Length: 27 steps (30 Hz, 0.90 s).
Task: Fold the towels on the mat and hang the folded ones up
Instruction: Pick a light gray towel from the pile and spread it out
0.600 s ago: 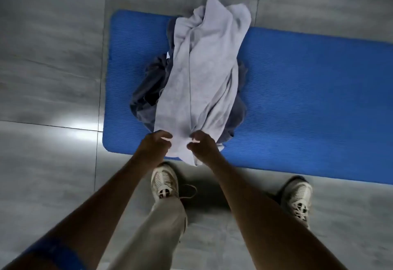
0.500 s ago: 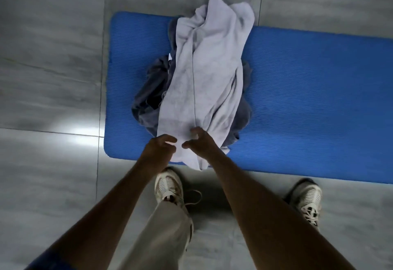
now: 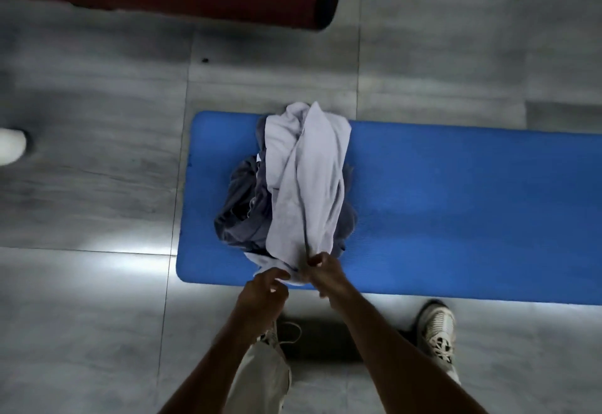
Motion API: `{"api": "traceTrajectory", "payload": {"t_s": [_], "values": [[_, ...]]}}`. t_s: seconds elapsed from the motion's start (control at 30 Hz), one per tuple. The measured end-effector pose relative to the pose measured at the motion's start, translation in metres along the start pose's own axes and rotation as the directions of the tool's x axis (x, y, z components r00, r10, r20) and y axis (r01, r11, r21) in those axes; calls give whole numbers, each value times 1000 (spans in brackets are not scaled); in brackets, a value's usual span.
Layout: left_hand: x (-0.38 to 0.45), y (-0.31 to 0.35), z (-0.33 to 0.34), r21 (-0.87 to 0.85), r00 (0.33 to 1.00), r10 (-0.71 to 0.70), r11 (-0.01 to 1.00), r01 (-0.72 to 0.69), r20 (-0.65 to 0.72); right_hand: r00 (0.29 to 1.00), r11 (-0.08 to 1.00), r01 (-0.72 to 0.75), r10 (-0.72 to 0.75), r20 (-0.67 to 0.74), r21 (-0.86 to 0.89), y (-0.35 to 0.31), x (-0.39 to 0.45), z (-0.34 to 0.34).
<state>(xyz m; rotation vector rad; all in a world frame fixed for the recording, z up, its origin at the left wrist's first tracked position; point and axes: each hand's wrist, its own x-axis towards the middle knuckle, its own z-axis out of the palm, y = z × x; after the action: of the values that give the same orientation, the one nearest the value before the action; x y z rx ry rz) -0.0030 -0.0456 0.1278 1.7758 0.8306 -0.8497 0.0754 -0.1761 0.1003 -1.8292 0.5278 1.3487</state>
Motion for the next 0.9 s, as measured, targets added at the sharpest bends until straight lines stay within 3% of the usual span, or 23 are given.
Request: {"api": "traceTrajectory", "payload": {"t_s": [0.17, 0.33, 0.4, 0.57, 0.67, 0.77, 0.83, 0.9], "values": [[-65, 72, 7, 12, 997, 66, 998, -66, -33, 999, 996, 24, -21, -30, 89, -15, -87, -57], [-124, 140, 30, 8, 993, 102, 995, -102, -53, 964, 953, 261, -247, -100, 157, -41, -166, -118], [-150, 169, 41, -15, 987, 135, 991, -137, -82, 899, 905, 415, -391, -196, 99, -48, -197, -145], [-212, 237, 69, -78, 953, 256, 959, -271, -165, 727, 755, 655, -641, -247, -33, -57, -283, -222], [-246, 280, 90, -122, 914, 310, 929, -350, -260, 626, 660, 713, -751, -211, -236, -56, -333, -273], [-283, 322, 114, -197, 890, 304, 902, -383, -339, 471, 484, 743, -869, -153, -462, -53, -380, -325], [-309, 350, 132, -224, 880, 314, 886, -407, -355, 416, 410, 759, -903, -108, -507, -54, -413, -359], [-335, 376, 148, -193, 854, 350, 874, -446, -386, 404, 391, 805, -912, -70, -446, -56, -443, -386]]}}
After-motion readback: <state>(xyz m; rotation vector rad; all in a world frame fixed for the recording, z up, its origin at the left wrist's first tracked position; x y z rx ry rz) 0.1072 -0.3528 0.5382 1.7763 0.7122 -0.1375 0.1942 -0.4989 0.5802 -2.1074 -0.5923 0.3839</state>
